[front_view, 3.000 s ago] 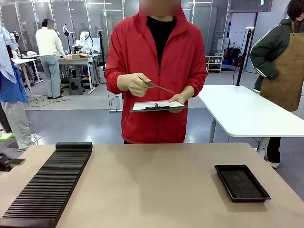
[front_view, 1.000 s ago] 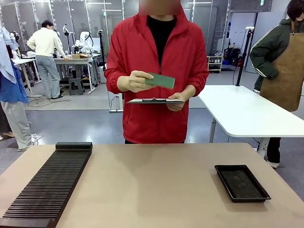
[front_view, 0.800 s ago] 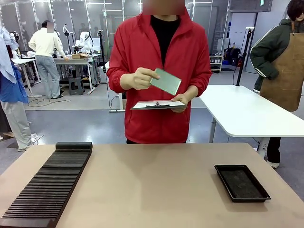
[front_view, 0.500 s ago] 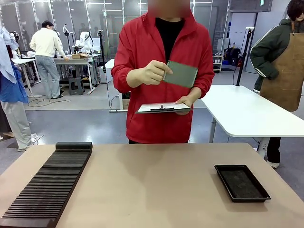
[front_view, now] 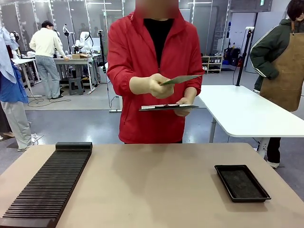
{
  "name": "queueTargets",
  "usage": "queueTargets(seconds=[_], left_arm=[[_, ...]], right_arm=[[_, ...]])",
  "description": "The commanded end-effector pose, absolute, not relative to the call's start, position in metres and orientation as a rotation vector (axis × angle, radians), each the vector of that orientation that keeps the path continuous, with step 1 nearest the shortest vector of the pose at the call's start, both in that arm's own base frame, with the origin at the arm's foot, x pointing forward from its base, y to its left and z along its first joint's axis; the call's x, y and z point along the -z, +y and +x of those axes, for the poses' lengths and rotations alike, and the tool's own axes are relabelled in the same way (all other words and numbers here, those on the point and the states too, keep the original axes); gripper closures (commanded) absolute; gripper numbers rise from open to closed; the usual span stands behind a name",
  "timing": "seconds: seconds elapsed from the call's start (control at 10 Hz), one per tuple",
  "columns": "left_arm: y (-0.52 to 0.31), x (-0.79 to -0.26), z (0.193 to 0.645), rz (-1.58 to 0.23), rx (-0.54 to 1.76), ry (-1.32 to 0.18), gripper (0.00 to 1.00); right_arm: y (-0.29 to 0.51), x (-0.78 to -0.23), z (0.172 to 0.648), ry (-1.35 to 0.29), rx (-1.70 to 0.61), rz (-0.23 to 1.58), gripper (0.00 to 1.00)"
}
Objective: Inspect the PCB.
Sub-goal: Pick up the Blank PCB that the human is holding.
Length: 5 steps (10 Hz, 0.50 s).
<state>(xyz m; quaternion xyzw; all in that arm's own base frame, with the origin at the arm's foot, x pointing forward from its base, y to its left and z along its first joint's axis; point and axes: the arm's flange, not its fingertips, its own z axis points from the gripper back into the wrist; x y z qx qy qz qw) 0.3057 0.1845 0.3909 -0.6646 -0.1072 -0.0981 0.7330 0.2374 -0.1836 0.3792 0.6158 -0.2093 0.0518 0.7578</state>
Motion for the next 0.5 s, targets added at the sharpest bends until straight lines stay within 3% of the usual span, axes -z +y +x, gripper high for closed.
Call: queueTargets(seconds=[0.0, 0.4], left_arm=[[0.1838, -0.3908, 0.3065, -1.447, 0.217, -0.226, 0.00], [0.1838, -0.3908, 0.3065, -1.447, 0.217, -0.226, 0.00]], right_arm=[[-0.1845, -0.3808, 0.2366, -0.466, -0.118, 1.351, 0.00], [-0.1845, -0.3808, 0.2366, -0.466, -0.118, 1.351, 0.00]])
